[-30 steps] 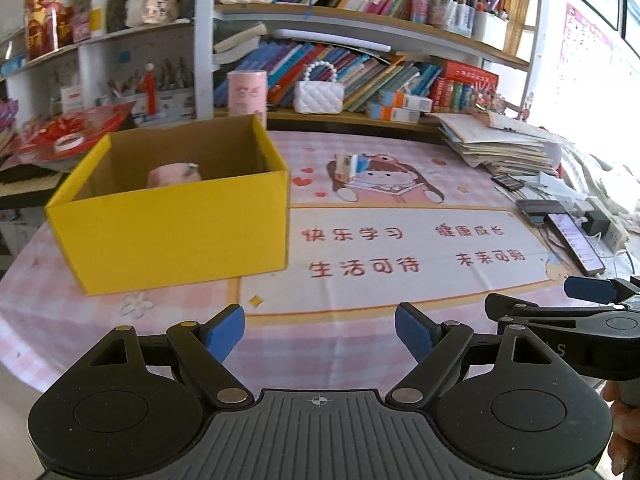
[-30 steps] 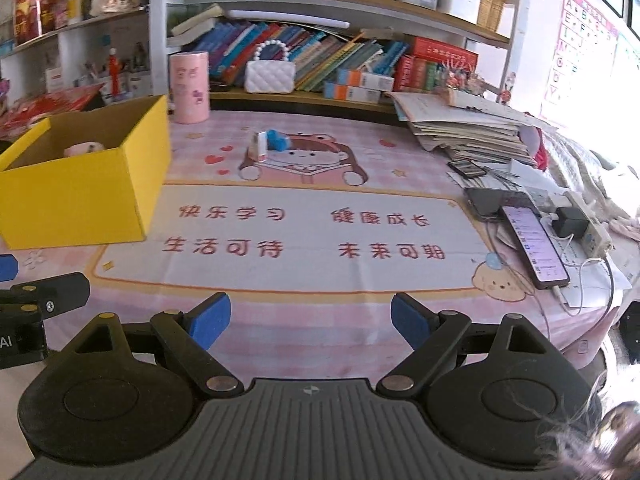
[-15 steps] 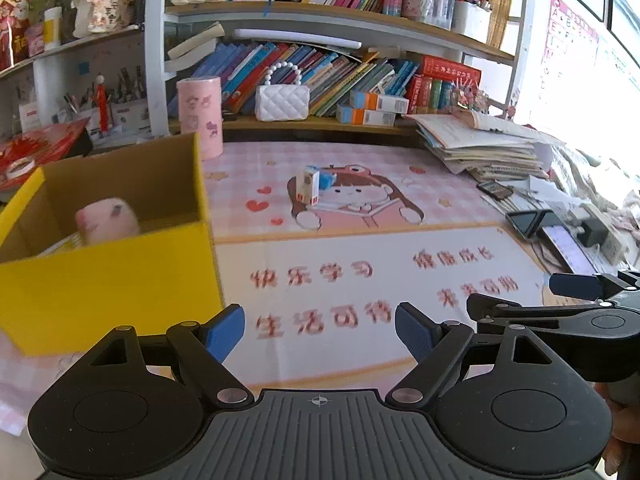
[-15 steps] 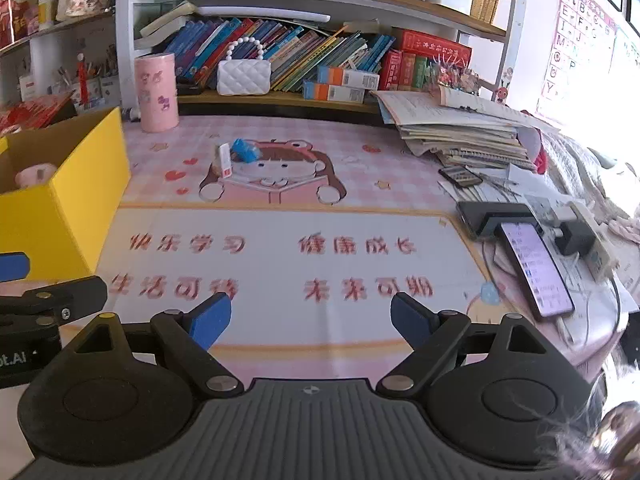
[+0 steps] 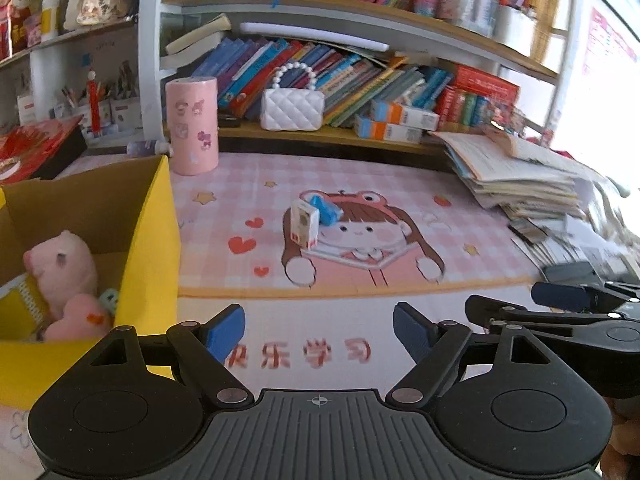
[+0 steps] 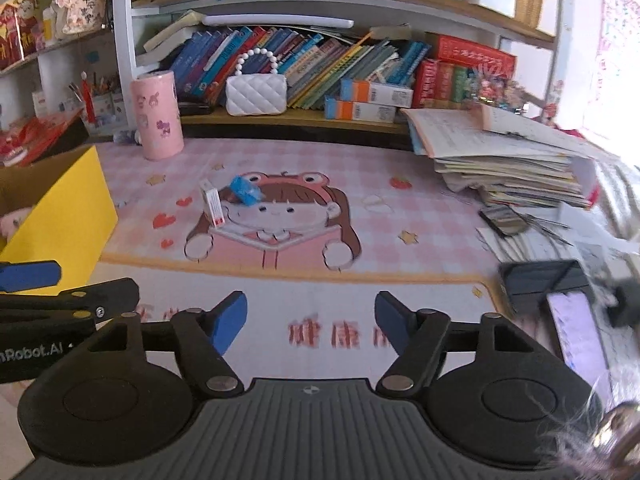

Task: Organize objects
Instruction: 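Move both tools away from the box toward the small white box, then grasp the small white box with the left tool while the right tool grasps the blue bag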

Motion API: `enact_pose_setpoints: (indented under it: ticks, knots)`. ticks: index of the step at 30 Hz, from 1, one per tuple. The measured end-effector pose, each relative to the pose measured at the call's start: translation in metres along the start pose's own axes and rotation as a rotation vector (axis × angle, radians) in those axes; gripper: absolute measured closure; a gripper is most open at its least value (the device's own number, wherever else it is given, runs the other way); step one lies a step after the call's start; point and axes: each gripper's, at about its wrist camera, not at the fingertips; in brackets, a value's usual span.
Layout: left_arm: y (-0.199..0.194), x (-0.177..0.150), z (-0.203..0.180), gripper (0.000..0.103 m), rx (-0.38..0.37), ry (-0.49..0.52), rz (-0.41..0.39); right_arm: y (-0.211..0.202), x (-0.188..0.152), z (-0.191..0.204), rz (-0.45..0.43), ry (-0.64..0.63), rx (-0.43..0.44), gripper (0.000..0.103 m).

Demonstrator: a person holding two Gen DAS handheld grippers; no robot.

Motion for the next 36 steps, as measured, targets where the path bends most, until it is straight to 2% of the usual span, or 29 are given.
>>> enact_pose_setpoints:
  ticks: [4, 8, 17, 24, 26, 27, 28, 29, 36]
  knots:
    - [0.025, 0.011, 0.001, 0.028, 0.041, -0.012, -0.005, 0.029, 0.016, -0.012, -0.004, 0.009, 0.046, 0.044]
    - [0.055, 0.021, 0.0, 0.042, 0.076, -0.016, -0.005, 0.062, 0.032, -0.02, -0.009, 0.021, 0.075, 0.046]
    - [0.135, 0.031, 0.0, 0.052, 0.157, -0.08, 0.043, 0.13, 0.059, -0.026, -0.005, 0.006, 0.129, 0.047]
    - [0.185, 0.034, -0.01, 0.064, 0.21, -0.057, 0.066, 0.158, 0.068, -0.034, 0.012, 0.003, 0.136, 0.047]
    - [0.195, 0.034, -0.01, 0.074, 0.223, -0.06, 0.075, 0.162, 0.069, -0.036, 0.016, 0.001, 0.143, 0.047]
    - [0.198, 0.033, -0.009, 0.078, 0.227, -0.06, 0.08, 0.164, 0.07, -0.036, 0.017, -0.001, 0.148, 0.047]
    - [0.201, 0.032, -0.008, 0.087, 0.231, -0.059, 0.083, 0.166, 0.07, -0.036, 0.02, -0.003, 0.153, 0.047]
    - [0.201, 0.031, -0.006, 0.09, 0.235, -0.058, 0.086, 0.169, 0.07, -0.037, 0.022, -0.005, 0.16, 0.047]
    - [0.161, 0.033, 0.009, 0.091, 0.24, -0.072, 0.049, 0.194, 0.068, -0.024, 0.046, -0.034, 0.246, 0.047]
Point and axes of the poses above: each gripper's, at about its wrist camera, not at the fingertips, and y roughly the way its jaws point, z to its left, x to its top, and after that the axes turned 10 degrees about -z, right-handed
